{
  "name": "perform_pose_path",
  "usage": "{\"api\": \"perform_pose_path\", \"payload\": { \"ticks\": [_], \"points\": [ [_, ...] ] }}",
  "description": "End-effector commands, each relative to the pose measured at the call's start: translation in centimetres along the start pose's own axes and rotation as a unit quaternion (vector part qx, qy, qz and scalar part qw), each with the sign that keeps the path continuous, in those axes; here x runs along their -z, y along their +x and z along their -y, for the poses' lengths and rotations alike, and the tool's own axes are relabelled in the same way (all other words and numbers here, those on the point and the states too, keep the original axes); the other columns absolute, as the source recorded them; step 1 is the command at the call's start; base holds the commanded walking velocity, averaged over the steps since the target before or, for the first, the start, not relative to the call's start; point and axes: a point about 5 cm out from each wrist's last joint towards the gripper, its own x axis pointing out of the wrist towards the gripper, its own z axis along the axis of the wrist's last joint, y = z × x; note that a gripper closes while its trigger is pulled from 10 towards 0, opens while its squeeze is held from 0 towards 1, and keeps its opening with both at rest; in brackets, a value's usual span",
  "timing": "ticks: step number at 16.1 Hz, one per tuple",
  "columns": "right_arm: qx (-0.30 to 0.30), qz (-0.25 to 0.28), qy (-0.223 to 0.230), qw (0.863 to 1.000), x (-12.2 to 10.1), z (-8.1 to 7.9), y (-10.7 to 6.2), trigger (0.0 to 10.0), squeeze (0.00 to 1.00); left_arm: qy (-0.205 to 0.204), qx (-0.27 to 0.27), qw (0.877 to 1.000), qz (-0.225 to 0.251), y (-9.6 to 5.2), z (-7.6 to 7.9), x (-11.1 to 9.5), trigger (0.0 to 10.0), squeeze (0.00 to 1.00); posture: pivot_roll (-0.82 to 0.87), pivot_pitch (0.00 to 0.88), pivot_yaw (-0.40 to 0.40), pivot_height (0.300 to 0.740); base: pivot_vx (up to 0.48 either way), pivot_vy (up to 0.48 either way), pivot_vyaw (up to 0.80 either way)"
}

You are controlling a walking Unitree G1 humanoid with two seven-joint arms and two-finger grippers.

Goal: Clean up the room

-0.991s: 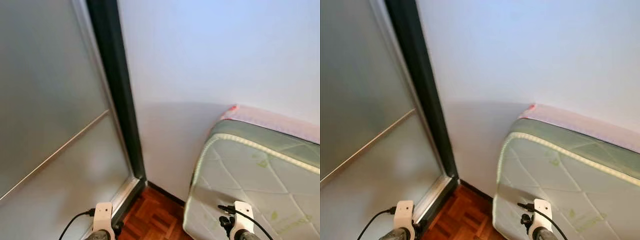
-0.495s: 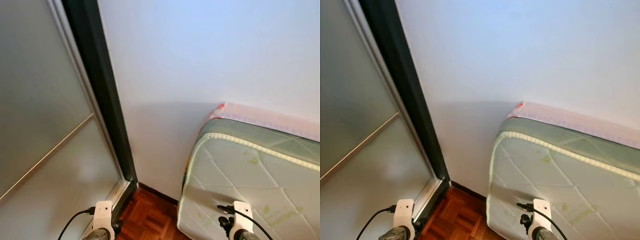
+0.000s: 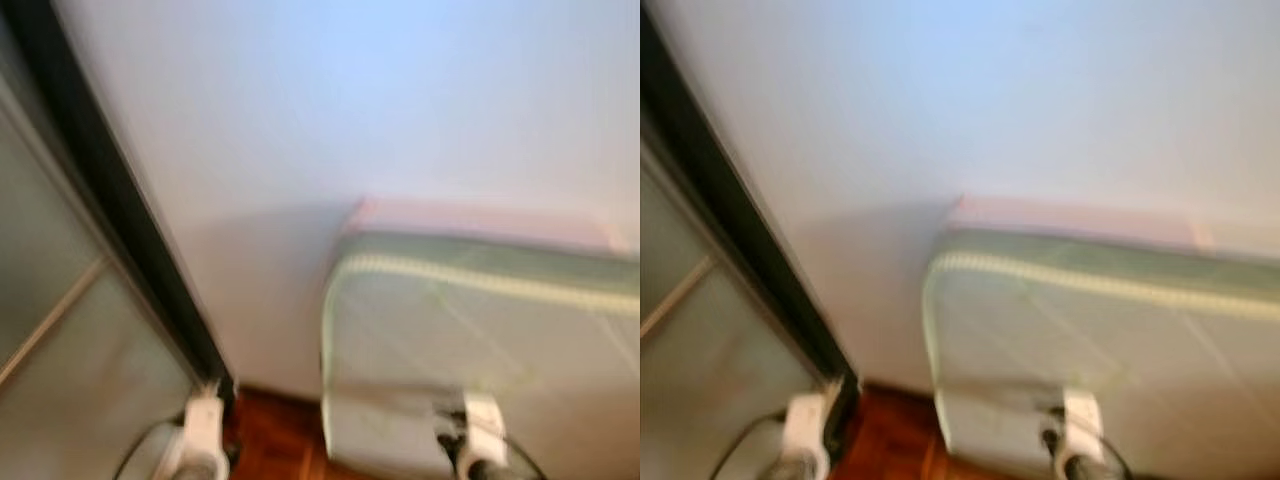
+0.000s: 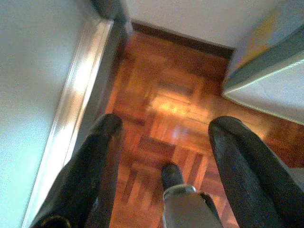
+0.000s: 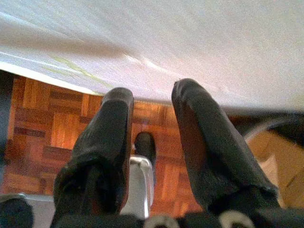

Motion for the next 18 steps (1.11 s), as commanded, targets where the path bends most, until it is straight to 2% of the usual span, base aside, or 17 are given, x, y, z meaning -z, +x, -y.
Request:
{"api": "perform_pose_path", "payload": {
  "ticks": [1,9,18],
  "points": [
    [-0.007,0.003,-0.001,1.000,-0.28,-0.52,0.13,10.0,0.00,-0.001,-0.008,1.000,-0.010,-0.11,-0.67,0.51,10.0,0.00,-0.12,0.000,0.017,0.740,0.000,0.000,-0.77],
    [-0.007,0.002,-0.003,1.000,-0.34,-0.48,0.14,10.0,0.00,-0.006,-0.009,1.000,-0.012,-0.11,-0.62,0.55,10.0,0.00,-0.12,0.000,0.016,0.740,0.000,0.000,-0.76],
    [-0.003,0.009,-0.004,1.000,-0.46,-0.44,0.14,10.0,0.00,-0.025,-0.010,1.000,-0.013,-0.11,-0.57,0.62,10.0,0.00,-0.12,0.000,0.015,0.740,0.000,0.000,0.00]
  ]
}}
